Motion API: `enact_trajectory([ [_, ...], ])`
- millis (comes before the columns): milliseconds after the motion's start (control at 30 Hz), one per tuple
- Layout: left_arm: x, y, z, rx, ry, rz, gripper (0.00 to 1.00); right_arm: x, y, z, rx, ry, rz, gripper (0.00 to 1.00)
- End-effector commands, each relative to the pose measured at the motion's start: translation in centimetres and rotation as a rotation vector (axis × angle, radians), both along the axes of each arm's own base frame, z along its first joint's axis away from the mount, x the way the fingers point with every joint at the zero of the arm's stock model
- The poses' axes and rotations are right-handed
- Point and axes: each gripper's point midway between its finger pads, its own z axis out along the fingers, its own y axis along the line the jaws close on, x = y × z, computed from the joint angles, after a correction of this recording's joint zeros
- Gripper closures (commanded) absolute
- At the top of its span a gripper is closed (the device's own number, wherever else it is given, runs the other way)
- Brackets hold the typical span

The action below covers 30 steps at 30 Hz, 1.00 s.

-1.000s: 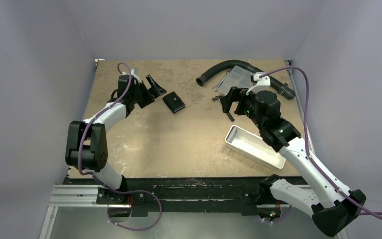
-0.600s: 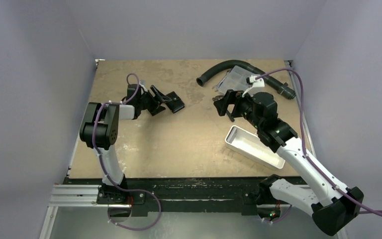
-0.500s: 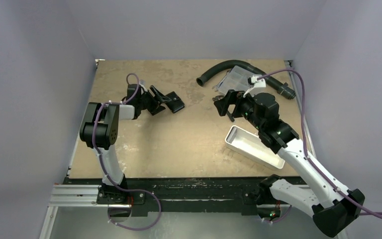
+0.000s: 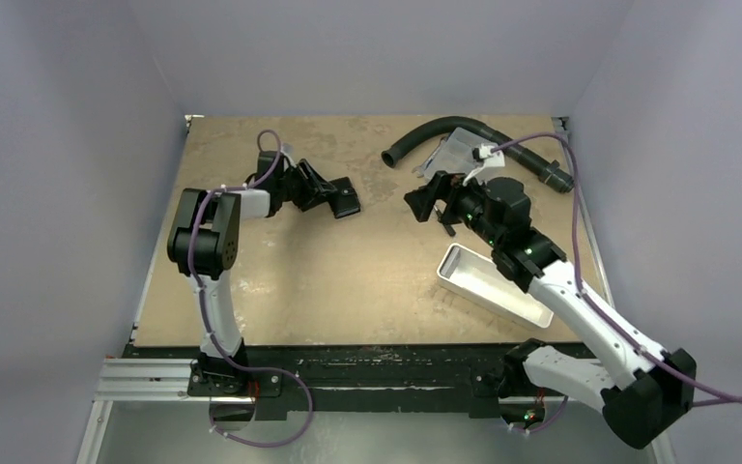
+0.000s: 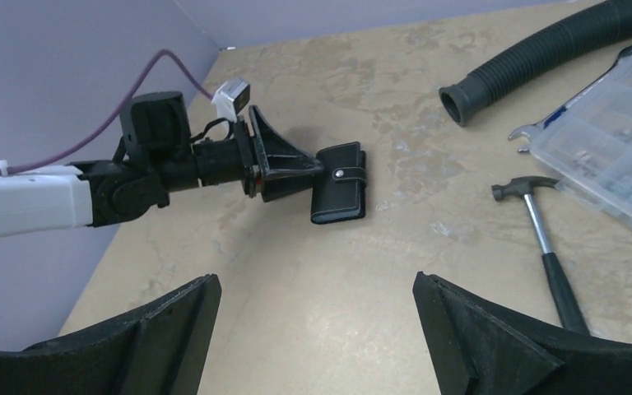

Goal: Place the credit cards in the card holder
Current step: Move the card holder to the center of the board.

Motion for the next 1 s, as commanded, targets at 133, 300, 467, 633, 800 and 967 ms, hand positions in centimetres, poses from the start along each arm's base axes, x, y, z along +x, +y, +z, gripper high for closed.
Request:
enact_trajectory([
  [133, -4.9, -1.6, -6.6, 0.165, 0.263, -0.109, 0.56, 6.3, 6.4, -5.2, -0.015, 0.061, 0.118, 0.09],
  [300, -5.4, -2.7, -5.4, 0.171, 0.244, -0.146, 0.56, 10.7, 10.3, -10.4, -0.076, 0.189, 0.183, 0.29],
  [467, -6.5, -4.0, -5.3, 0.137, 0.265, -0.160, 0.59, 14.0, 12.0, -13.7, -0.098, 0.254, 0.163, 0.37],
  [633, -7.4, -5.4, -4.6, 0.010, 0.285, -0.137, 0.61, 15.8, 12.9, -17.1, -0.129, 0.301, 0.151, 0.54],
  [800, -8.5, -5.3, -3.2, -0.032, 0.280, -0.110, 0.62, 17.1, 12.8, -19.2, -0.173, 0.303, 0.128, 0.55],
  [967, -7.0, -3.9, 1.2, 0.059, 0.140, -0.086, 0.53, 17.2, 12.6, -21.3, -0.239, 0.316, 0.144, 0.55],
])
